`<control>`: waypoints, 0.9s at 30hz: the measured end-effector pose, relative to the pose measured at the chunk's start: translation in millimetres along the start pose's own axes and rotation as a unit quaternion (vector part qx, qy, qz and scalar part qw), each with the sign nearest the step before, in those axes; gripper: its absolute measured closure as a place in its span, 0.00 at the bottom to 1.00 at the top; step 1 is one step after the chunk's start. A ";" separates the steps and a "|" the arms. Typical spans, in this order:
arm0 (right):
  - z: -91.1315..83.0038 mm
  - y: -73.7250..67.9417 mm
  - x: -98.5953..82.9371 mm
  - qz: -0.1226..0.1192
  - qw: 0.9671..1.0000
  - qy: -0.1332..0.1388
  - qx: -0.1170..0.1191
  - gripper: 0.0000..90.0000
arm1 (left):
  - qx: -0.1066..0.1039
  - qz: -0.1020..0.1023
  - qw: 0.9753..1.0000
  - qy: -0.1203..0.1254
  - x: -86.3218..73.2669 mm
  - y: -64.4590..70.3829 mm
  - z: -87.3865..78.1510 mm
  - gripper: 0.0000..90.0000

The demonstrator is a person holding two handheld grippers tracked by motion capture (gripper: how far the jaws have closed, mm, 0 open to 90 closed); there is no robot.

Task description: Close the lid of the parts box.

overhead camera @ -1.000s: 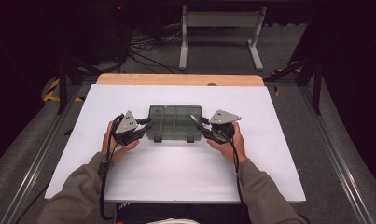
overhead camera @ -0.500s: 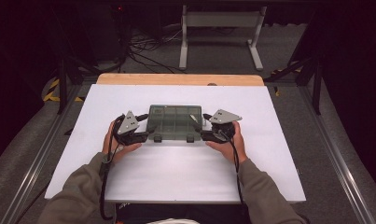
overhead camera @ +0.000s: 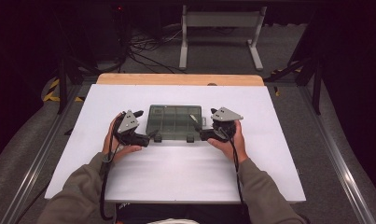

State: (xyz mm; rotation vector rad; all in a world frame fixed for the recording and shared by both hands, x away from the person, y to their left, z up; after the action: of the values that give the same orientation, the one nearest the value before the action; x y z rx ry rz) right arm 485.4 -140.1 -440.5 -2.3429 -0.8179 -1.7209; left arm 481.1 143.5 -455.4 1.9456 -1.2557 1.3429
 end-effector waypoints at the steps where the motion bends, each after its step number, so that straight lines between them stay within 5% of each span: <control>1: 0.0 0.4 -0.2 -0.001 1.000 -0.002 -0.001 0.08 | 0.002 0.003 1.000 -0.002 0.1 0.1 -0.4 0.06; 8: -4.1 2.7 2.3 0.003 1.000 0.008 -0.010 0.08 | 0.005 0.013 1.000 -0.017 1.5 3.2 -1.7 0.05; 27: -16.8 0.5 6.8 -0.026 1.000 0.007 -0.016 0.08 | 0.000 0.026 0.999 0.022 13.2 14.2 -22.2 0.04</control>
State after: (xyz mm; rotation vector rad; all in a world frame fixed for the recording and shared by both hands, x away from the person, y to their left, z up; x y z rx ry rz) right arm 472.8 -144.9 -428.3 -2.3464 -0.8627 -1.7823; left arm 459.5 148.3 -436.0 1.8848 -1.2938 1.4023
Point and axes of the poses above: each handheld gripper's, and its own axes: z roughly forward along the jaws, x roughly out of its top, y roughly to its right, the point moved 5 cm from there along z, roughly forward along the jaws, and after that the axes turned 11 degrees about -x, right-handed, at the moved point
